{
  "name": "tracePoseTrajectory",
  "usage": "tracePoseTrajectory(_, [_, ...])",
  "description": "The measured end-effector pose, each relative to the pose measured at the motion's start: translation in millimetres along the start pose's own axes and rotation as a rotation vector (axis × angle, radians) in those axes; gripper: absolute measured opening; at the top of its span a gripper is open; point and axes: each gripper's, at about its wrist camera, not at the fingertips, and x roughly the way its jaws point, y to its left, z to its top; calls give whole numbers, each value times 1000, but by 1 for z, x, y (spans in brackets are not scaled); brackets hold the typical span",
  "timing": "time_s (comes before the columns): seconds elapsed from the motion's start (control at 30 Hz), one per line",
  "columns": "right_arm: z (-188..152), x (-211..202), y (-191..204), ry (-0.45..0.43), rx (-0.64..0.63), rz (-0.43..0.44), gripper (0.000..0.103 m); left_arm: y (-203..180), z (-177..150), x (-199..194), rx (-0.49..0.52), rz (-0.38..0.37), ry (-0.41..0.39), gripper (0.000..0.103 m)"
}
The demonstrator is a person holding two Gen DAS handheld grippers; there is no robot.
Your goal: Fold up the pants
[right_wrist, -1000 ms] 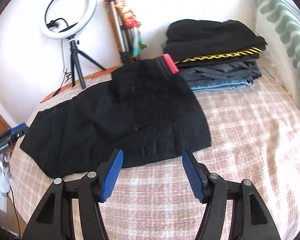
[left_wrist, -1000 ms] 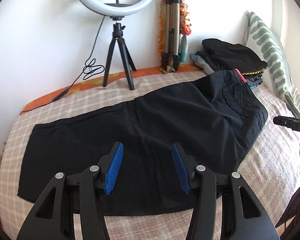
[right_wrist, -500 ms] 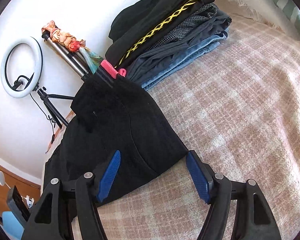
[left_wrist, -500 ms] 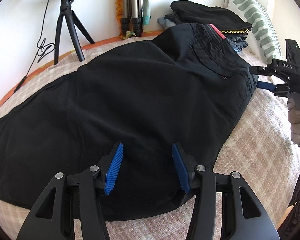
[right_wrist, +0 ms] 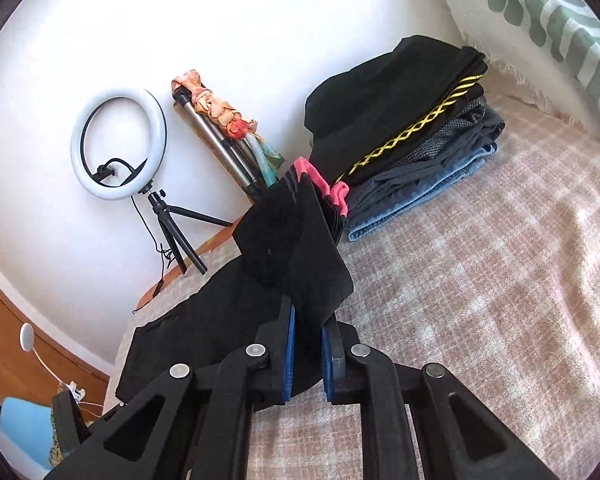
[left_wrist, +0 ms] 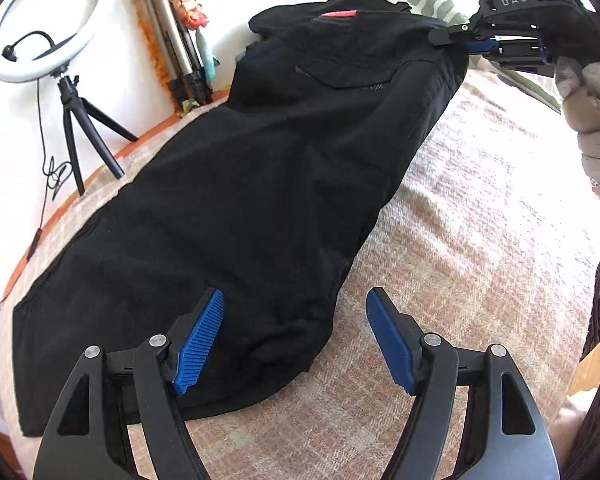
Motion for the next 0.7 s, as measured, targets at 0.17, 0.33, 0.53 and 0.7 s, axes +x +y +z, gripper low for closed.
tracePoseTrajectory(0.17, [-17,33,-33,116,57,-95,9,13,-6,-1,-78,-32,18,74])
tracePoseTrajectory(0.33, [-18,32,-37,100,54,-65,13,37,4,-25,-185,-18,-45,74])
tracePoseTrajectory(0.53, [-31,37,-52,126,177,-60,41,56,62,-12,-221,109,-92,74])
tracePoseTrajectory(0.7, [-44,35,-51,106,195,-42,45,59,105,38,-228,166,-79,74])
